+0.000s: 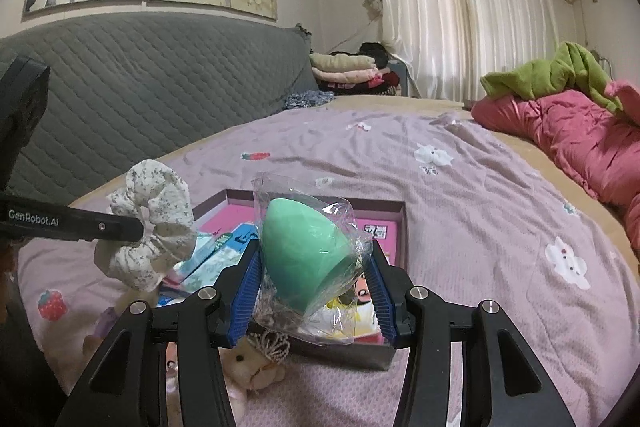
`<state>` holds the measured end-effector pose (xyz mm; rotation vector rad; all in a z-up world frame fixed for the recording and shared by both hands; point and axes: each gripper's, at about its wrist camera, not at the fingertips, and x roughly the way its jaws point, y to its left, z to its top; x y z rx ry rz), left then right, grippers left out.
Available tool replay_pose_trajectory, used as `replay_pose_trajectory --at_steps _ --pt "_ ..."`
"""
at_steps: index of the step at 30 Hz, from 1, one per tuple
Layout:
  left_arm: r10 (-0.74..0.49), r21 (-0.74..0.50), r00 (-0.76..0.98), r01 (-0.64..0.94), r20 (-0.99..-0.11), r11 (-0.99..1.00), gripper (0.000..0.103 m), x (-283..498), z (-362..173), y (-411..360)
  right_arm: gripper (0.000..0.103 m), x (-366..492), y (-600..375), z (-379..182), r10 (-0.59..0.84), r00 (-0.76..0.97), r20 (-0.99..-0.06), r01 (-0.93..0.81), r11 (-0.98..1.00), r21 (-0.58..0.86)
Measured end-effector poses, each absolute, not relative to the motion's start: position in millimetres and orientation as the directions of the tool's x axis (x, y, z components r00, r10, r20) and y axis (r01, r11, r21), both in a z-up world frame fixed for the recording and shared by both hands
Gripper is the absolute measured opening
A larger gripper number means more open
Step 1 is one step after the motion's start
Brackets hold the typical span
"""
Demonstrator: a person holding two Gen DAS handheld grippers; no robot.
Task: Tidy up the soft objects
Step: 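Carry both items over the pink box and lower the floral scrunchie with the left tool, then lower the bagged green item into the box with the right tool while the left releases the scrunchie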
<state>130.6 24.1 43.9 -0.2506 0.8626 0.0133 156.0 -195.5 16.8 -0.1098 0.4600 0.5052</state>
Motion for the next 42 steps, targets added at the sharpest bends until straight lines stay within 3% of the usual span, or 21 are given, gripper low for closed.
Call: replay_pose_trajectory --at_steps 42 --pt "-0.072 -0.181 0.545 -0.149 -0.835 0.972 0.017 189.5 -10.5 32.7 0.052 205.0 -197.9 -7.3 0.328 0.794 -0.512 -0.407 0.912 -0.048"
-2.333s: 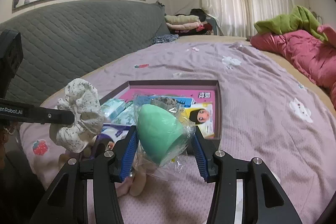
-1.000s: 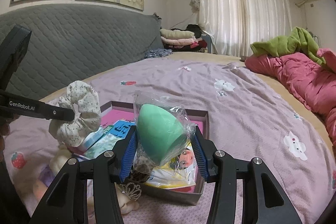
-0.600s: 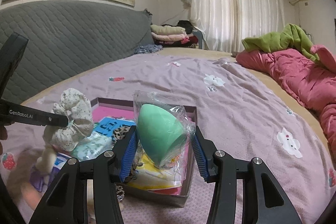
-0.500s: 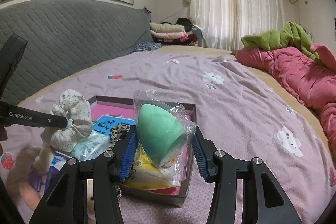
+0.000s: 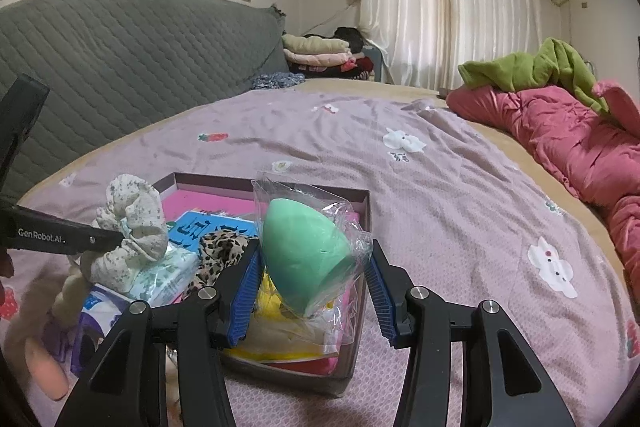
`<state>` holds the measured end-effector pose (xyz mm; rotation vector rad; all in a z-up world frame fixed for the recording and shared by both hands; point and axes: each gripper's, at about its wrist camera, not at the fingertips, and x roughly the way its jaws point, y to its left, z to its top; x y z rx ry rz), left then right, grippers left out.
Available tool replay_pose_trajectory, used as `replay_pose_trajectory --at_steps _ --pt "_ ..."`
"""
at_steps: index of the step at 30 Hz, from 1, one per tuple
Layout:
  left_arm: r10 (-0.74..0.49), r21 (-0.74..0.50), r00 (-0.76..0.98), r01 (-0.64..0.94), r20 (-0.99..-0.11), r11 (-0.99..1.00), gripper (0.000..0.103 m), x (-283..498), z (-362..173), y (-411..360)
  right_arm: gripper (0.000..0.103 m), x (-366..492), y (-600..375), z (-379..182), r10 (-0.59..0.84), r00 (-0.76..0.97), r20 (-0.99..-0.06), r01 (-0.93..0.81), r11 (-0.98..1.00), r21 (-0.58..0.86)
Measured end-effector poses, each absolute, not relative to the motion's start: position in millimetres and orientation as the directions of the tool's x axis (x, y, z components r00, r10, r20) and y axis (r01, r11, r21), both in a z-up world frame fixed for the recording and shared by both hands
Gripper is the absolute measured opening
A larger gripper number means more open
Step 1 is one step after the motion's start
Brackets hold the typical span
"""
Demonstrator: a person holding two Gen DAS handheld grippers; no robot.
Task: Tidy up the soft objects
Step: 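Lower the bagged green item into the box with the right tool while the left releases the scrunchie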
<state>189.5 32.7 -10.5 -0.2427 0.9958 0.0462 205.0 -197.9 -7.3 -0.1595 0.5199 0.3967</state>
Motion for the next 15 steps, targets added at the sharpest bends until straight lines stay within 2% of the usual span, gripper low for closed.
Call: replay_pose_trajectory --at_steps 4,11,15 --pt "-0.073 -0.18 0.537 -0.149 -0.84 0.972 0.017 190.6 -14.6 34.8 0.052 206.3 -195.5 -8.9 0.338 0.78 -0.526 -0.425 0.904 -0.05" --pt "-0.075 -0.177 0.523 -0.146 -0.849 0.973 0.017 193.0 -20.0 33.9 0.053 214.6 -182.2 -29.0 0.308 0.714 -0.629 -0.455 0.887 -0.082" --pt "-0.083 -0.194 0.512 -0.165 -0.855 0.967 0.017 194.8 -22.9 38.5 0.053 213.9 -176.7 -34.9 0.315 0.695 -0.646 -0.48 0.873 -0.091"
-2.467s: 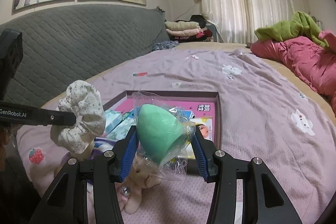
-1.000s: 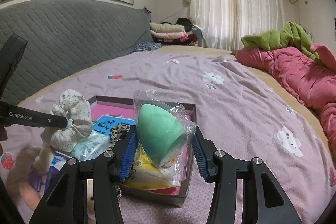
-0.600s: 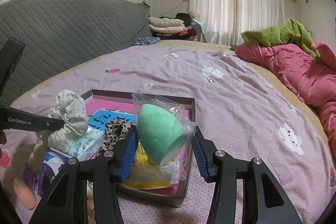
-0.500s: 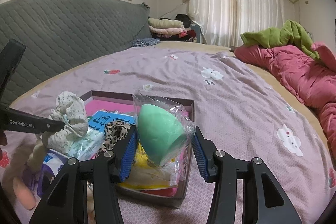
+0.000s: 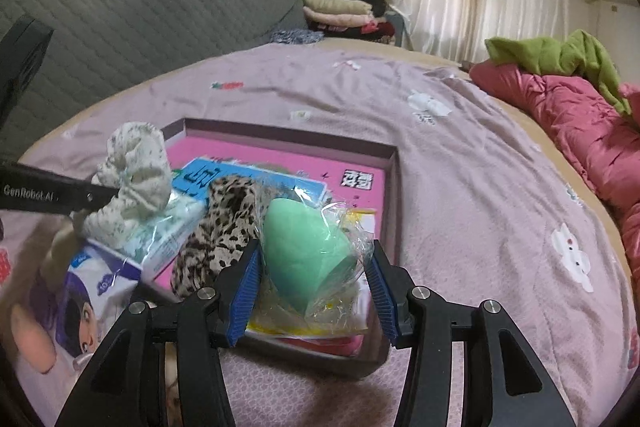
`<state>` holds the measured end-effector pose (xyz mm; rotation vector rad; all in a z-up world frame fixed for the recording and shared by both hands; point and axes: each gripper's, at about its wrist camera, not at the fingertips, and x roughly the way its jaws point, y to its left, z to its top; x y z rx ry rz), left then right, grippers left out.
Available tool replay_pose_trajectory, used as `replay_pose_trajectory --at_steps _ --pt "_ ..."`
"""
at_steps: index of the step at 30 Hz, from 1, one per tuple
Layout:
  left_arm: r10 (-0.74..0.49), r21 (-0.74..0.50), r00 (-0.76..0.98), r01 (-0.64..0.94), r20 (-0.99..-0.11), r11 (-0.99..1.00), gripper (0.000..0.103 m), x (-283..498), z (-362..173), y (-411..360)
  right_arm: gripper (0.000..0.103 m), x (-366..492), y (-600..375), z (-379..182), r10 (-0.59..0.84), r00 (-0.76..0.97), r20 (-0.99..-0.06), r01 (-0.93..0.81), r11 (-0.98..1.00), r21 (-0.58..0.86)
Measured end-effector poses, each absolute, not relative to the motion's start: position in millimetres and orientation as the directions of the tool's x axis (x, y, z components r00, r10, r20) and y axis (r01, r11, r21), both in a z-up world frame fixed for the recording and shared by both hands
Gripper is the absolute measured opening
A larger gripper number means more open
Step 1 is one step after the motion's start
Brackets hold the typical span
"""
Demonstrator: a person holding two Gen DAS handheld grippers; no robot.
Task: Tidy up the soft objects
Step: 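Lower the bagged green item into the box with the right tool while the left releases the scrunchie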
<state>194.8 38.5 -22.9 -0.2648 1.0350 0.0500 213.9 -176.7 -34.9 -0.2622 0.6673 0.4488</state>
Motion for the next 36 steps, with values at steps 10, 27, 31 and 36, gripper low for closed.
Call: replay_pose_trajectory --at_steps 10,27,31,36 --pt "-0.077 -0.2 0.495 -0.2 -0.865 0.959 0.022 196.9 -23.6 46.3 0.067 213.7 -176.7 -37.9 0.322 0.69 -0.648 -0.484 0.872 -0.081" --pt "-0.04 -0.188 0.549 -0.216 -0.835 0.958 0.05 181.2 -2.6 55.5 0.074 206.2 -189.0 -16.9 0.356 0.746 -0.563 -0.451 0.892 -0.034" --pt "-0.036 -0.19 0.555 -0.222 -0.831 0.956 0.05 175.7 1.1 56.9 0.074 202.6 -189.2 -13.1 0.356 0.757 -0.548 -0.452 0.891 -0.044" --pt "-0.035 -0.197 0.57 -0.225 -0.821 0.954 0.05 167.1 7.4 60.3 0.074 198.2 -189.1 -9.4 0.352 0.769 -0.534 -0.445 0.894 -0.053"
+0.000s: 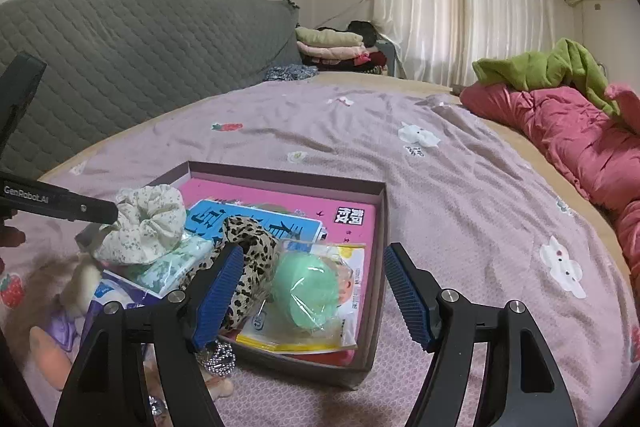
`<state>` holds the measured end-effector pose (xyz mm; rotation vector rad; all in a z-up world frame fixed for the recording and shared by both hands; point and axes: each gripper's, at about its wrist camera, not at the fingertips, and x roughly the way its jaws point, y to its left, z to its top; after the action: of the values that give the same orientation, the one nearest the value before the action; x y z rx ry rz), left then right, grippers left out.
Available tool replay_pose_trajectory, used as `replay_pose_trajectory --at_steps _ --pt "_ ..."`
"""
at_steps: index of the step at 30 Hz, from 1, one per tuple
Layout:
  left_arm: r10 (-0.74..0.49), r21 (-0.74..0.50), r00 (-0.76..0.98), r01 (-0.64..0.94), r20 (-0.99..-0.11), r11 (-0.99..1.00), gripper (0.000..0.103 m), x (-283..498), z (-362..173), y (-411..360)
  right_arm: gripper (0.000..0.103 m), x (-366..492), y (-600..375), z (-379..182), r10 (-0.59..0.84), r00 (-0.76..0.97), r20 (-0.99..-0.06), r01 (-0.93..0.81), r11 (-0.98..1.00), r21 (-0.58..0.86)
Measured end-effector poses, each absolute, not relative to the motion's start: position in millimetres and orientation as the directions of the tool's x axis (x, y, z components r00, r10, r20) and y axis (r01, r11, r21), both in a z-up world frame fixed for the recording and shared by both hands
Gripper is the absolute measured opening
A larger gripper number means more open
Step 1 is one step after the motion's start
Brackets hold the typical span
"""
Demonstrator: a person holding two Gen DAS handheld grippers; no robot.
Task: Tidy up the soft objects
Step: 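Lower the bagged green item into the box with the right tool while the left releases the scrunchie, then open both tools and move them back toward the teddy bears and peach sponge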
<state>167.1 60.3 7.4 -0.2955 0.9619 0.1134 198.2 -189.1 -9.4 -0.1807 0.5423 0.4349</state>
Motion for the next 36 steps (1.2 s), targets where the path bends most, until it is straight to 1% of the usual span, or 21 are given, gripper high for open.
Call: replay_pose_trajectory --at_steps 7,10,17,22,29,36 --pt "-0.026 -0.201 0.6 -0.228 -0.8 0.953 0.05 151.3 16.7 65.3 0.074 191.5 -189.9 -2.1 0.372 0.78 -0.504 -0.454 0.889 -0.047" --pt "-0.023 -0.203 0.61 -0.227 -0.792 0.953 0.053 142.0 19.1 67.6 0.075 184.8 -191.0 0.6 0.38 0.783 -0.492 -0.456 0.889 -0.038" --pt "-0.03 -0.213 0.606 -0.232 -0.795 0.949 0.054 125.8 15.5 70.3 0.075 171.8 -192.4 5.6 0.39 0.789 -0.474 -0.456 0.89 -0.027" --pt "-0.042 -0.229 0.605 -0.234 -0.795 0.945 0.054 116.1 14.8 69.8 0.075 160.0 -188.9 6.4 0.389 0.788 -0.478 -0.463 0.885 -0.043" --pt "-0.039 -0.215 0.609 -0.218 -0.792 0.952 0.054 103.1 18.7 65.5 0.075 140.5 -181.4 7.4 0.401 0.771 -0.494 -0.48 0.876 -0.039" --pt "-0.048 -0.216 0.609 -0.205 -0.792 0.955 0.054 84.6 23.4 63.8 0.075 122.4 -179.5 6.1 0.395 0.75 -0.53 -0.462 0.887 0.007"
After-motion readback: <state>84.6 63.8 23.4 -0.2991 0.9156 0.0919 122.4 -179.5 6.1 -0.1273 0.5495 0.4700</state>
